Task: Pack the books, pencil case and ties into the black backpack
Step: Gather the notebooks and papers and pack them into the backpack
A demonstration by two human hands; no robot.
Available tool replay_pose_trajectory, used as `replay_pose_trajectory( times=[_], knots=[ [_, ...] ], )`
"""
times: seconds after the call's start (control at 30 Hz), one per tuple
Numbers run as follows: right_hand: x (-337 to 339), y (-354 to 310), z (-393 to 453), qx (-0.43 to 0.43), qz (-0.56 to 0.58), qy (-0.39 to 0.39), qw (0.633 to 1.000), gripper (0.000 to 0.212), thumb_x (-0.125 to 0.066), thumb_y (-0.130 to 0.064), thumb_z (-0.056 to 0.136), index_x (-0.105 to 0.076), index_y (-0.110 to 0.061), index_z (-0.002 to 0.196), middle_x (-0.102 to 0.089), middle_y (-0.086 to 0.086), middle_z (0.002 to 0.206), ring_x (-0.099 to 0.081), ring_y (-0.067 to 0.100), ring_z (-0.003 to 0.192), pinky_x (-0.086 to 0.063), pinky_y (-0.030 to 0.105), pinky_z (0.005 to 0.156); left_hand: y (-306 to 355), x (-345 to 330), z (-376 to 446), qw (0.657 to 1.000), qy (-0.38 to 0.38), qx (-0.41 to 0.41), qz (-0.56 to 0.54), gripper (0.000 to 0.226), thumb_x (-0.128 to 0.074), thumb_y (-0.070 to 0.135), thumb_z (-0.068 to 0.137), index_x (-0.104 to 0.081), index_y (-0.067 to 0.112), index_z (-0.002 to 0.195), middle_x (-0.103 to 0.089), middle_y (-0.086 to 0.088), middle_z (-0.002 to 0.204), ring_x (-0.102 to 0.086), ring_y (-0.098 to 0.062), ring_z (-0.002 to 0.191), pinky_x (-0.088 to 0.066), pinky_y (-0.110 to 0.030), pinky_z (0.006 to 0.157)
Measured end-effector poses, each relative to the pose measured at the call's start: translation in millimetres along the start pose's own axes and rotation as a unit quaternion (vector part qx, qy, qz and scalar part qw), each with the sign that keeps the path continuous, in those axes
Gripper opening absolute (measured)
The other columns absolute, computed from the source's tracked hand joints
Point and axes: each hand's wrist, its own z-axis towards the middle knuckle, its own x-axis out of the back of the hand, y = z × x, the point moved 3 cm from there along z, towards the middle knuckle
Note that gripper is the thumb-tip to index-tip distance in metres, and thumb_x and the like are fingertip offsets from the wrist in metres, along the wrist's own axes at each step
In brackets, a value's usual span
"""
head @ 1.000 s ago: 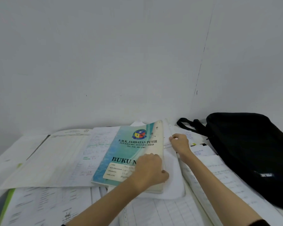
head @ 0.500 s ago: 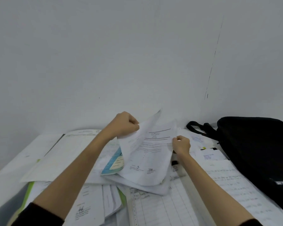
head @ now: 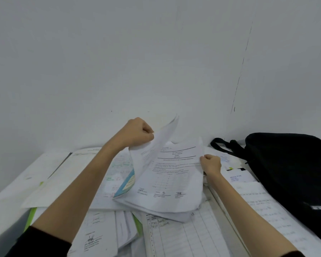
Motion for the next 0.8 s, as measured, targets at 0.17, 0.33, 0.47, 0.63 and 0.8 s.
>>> replay_pose_trajectory(
  times=[0.17, 0.33, 0.47, 0.63, 0.8],
  knots=[
    [-21.3, 1.8, -14.4, 0.001, 0.006, -0.022, 1.0, 0.033, -0.044, 0.001, 0.089, -0.034, -0.011, 0.06, -0.031, 0.003, 0.057, -0.026, 0.016, 0.052, -0.023, 0.025, 0.05, 6.1, -3.4, -1.6, 1.0, -0.02, -0.009, 0.019, 0.028, -0.05, 0.005, 0.083, -0.075, 0.007, 0.097, -0.065, 0.006, 0.085, -0.054, -0.01, 0.075, -0.043, -0.018, 0.063],
    [-23.5, 1.9, -18.3, -0.002, 0.012, -0.021, 1.0, 0.041, -0.043, 0.0, 0.09, -0.026, -0.016, 0.056, -0.025, 0.001, 0.055, -0.021, 0.015, 0.051, -0.018, 0.026, 0.048, 6.3, -26.6, -0.9, 0.998, -0.063, -0.012, 0.018, 0.026, -0.052, 0.008, 0.084, -0.074, 0.006, 0.097, -0.072, -0.006, 0.093, -0.054, -0.017, 0.078, -0.049, -0.033, 0.074],
    [-14.9, 5.4, -16.6, 0.011, -0.072, -0.043, 0.996, 0.046, -0.044, -0.018, 0.097, -0.03, -0.014, 0.054, -0.034, 0.002, 0.055, -0.033, 0.018, 0.052, -0.024, 0.027, 0.049, 7.5, -55.2, -3.0, 0.988, -0.151, -0.023, -0.006, 0.019, -0.058, 0.016, 0.089, -0.071, 0.01, 0.101, -0.065, 0.006, 0.066, -0.053, -0.011, 0.06, -0.043, -0.015, 0.058],
    [6.1, 7.5, -13.5, 0.048, -0.244, -0.033, 0.968, 0.052, -0.03, -0.054, 0.096, -0.05, -0.009, 0.08, -0.062, 0.012, 0.087, -0.06, 0.03, 0.086, -0.038, 0.03, 0.065, -36.7, -80.0, 6.5, 0.97, -0.239, 0.047, -0.017, 0.041, -0.05, 0.05, 0.092, -0.062, 0.018, 0.115, -0.064, -0.001, 0.113, -0.063, -0.019, 0.107, -0.05, -0.028, 0.081],
    [0.3, 4.2, -18.7, 0.047, -0.326, -0.101, 0.939, 0.047, -0.04, -0.059, 0.091, -0.04, -0.015, 0.073, -0.056, 0.006, 0.087, -0.055, 0.025, 0.082, -0.044, 0.032, 0.073, -118.9, -99.2, 15.0, 0.971, -0.125, 0.161, 0.128, 0.059, -0.054, 0.048, 0.09, -0.043, 0.009, 0.133, -0.049, -0.011, 0.134, -0.053, -0.024, 0.114, -0.043, -0.031, 0.088]
  ],
)
